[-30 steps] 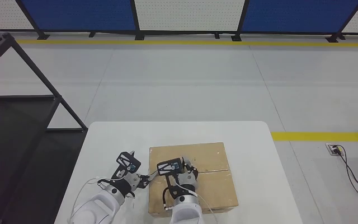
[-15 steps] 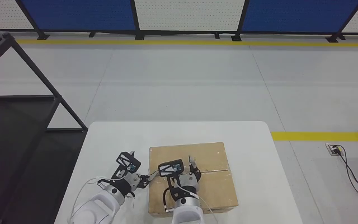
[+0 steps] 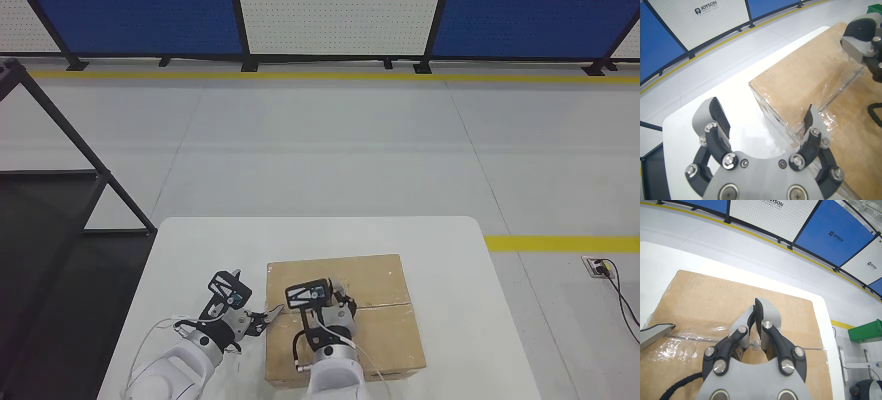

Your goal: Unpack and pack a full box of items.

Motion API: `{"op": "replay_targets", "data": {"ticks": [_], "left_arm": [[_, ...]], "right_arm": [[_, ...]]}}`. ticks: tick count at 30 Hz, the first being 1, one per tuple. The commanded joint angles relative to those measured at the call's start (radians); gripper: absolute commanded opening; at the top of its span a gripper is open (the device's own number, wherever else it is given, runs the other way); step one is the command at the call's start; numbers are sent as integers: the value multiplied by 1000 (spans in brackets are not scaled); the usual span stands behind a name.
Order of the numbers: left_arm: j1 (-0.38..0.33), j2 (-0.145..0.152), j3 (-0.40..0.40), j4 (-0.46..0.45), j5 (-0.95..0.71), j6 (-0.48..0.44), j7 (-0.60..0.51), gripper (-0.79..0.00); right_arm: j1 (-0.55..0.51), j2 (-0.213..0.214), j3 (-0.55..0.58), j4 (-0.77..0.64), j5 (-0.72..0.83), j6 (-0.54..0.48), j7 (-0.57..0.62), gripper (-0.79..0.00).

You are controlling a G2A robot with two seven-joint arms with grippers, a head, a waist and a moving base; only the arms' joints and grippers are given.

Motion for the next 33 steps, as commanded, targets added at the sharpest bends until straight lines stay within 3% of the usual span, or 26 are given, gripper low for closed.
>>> {"op": "replay_targets", "data": {"ticks": [1, 10, 22, 33], "left_arm": [[0, 0, 0, 0, 0, 0, 0, 0], [0, 0, 0, 0, 0, 0, 0, 0], [0, 0, 0, 0, 0, 0, 0, 0], [0, 0, 0, 0, 0, 0, 0, 0]], "right_arm": [[-12, -1, 3, -11, -5, -3, -5, -785], [-45, -5, 46, -78, 52, -59, 2, -785], [-68, -4, 156, -177, 260, -196, 39, -785], [-86, -1, 215, -222, 335, -219, 31, -785]]}}
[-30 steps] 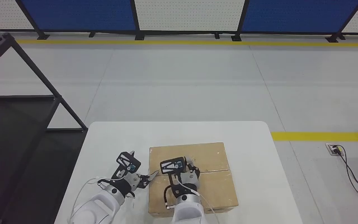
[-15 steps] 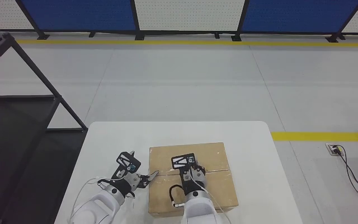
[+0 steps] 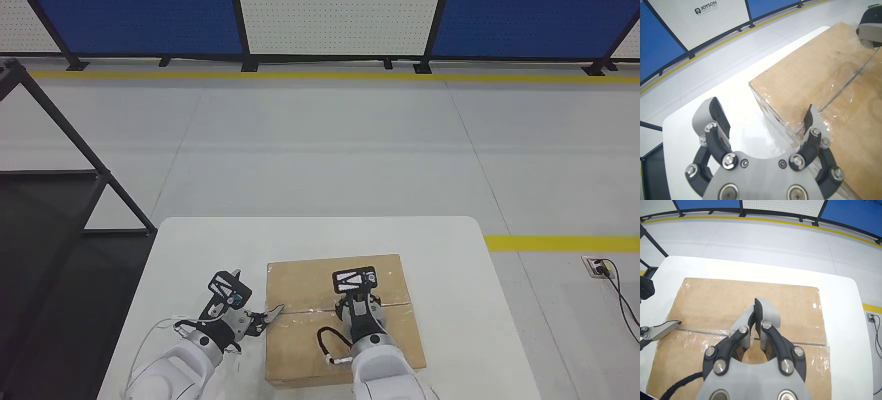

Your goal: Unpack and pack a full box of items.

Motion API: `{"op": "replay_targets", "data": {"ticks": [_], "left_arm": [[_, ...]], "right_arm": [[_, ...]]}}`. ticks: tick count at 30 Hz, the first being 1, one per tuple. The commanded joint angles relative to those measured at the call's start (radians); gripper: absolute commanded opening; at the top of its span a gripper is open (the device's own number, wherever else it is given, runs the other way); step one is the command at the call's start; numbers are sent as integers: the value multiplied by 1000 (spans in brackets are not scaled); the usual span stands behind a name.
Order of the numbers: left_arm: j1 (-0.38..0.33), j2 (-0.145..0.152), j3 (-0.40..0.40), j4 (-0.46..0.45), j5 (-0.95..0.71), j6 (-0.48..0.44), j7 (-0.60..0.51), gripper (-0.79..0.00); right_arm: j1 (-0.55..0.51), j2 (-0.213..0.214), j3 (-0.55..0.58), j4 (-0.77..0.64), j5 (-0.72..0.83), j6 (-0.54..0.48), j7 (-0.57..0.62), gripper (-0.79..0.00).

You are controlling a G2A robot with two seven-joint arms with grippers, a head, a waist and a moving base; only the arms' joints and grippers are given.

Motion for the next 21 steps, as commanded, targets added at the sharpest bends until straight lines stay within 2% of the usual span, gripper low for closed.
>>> {"op": "replay_targets", "data": {"ticks": [1, 16, 19, 21], "left_arm": [[0, 0, 0, 0, 0, 0, 0, 0], [0, 0, 0, 0, 0, 0, 0, 0], [0, 0, 0, 0, 0, 0, 0, 0], [0, 0, 0, 0, 0, 0, 0, 0]], "right_arm": [[-1, 0, 7, -5, 11, 1, 1, -785], [-48, 14, 124, -63, 169, -75, -7, -785], [-59, 18, 138, -73, 194, -89, -15, -757], [-64, 20, 146, -79, 213, -102, -23, -711]]}}
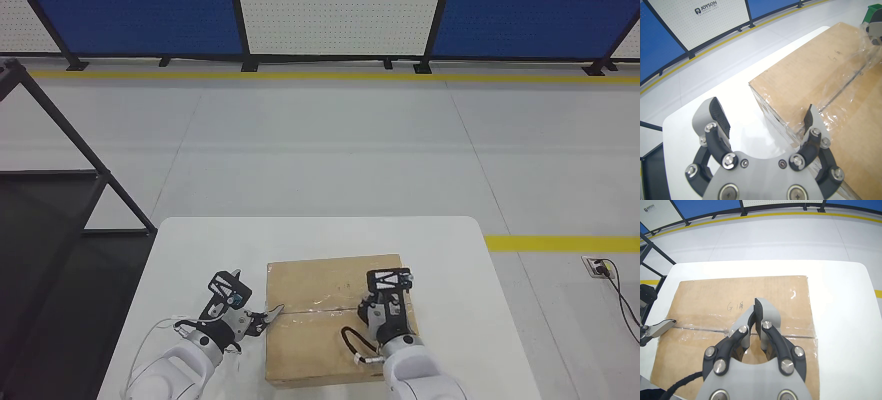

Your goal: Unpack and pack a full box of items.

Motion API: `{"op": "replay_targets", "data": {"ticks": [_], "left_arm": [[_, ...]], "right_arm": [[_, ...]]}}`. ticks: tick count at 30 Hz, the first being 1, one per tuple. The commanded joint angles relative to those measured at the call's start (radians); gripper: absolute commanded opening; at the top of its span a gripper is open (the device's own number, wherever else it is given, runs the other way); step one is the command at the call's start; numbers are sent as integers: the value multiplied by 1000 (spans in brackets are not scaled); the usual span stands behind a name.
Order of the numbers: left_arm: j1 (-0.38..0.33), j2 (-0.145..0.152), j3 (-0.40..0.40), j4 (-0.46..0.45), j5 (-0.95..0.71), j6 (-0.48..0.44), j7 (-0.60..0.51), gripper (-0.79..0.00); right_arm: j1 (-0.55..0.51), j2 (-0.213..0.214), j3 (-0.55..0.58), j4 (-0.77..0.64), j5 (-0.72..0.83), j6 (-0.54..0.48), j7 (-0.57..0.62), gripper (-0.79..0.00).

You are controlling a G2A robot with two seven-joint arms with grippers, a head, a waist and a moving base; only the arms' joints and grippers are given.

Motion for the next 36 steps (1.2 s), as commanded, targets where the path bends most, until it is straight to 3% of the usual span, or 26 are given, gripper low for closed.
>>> {"op": "replay_targets", "data": {"ticks": [1, 6, 11, 22, 36], "left_arm": [[0, 0, 0, 0, 0, 0, 0, 0], [0, 0, 0, 0, 0, 0, 0, 0], [0, 0, 0, 0, 0, 0, 0, 0], [0, 0, 0, 0, 0, 0, 0, 0], [0, 0, 0, 0, 0, 0, 0, 0]], "right_arm": [[-5, 2, 7, -5, 22, -13, -9, -699], [-20, 8, 27, -17, 85, -54, -36, -708], [-32, 15, 40, -23, 136, -99, -72, -785], [-63, 33, 58, -51, 274, -221, -130, -785], [-102, 57, 92, -92, 421, -298, -176, -785]]}}
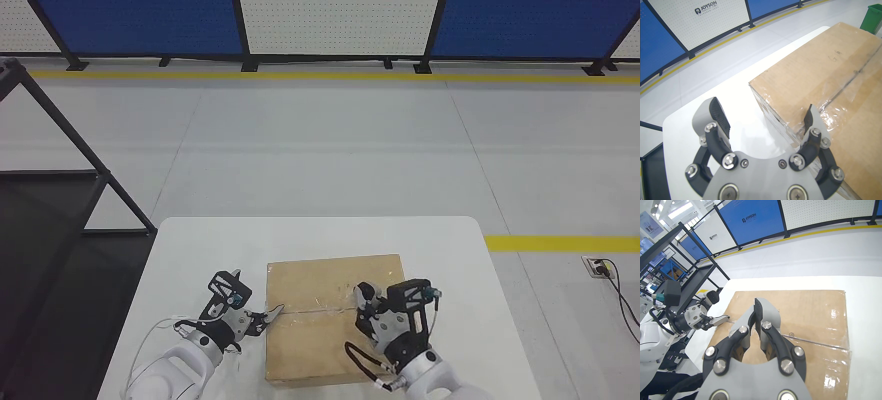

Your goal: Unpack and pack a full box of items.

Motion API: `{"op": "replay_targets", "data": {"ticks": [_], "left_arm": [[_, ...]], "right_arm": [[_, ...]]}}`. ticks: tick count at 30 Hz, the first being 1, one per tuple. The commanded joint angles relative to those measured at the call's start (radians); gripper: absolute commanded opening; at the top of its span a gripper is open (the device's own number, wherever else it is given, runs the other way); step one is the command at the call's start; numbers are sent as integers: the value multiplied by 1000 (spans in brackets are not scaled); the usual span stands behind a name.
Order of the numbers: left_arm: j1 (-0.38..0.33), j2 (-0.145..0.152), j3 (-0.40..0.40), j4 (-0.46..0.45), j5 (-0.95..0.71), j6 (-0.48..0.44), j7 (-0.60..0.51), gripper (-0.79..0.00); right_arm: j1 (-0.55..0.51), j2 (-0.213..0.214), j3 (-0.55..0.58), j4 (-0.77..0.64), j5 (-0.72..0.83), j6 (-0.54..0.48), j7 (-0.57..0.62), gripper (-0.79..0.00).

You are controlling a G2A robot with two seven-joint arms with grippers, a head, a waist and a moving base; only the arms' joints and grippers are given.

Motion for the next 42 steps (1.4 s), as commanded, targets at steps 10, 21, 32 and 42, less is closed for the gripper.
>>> {"op": "replay_targets", "data": {"ticks": [10, 21, 32, 42], "left_arm": [[0, 0, 0, 0, 0, 0, 0, 0], [0, 0, 0, 0, 0, 0, 0, 0], [0, 0, 0, 0, 0, 0, 0, 0], [0, 0, 0, 0, 0, 0, 0, 0]], "right_arm": [[-7, 17, 12, -5, 24, 25, -26, -785], [30, 31, 33, 21, 39, 92, 44, -785], [31, 48, 74, 41, 60, 128, 63, -372], [28, 61, 83, 42, 71, 142, 60, 0]]}}
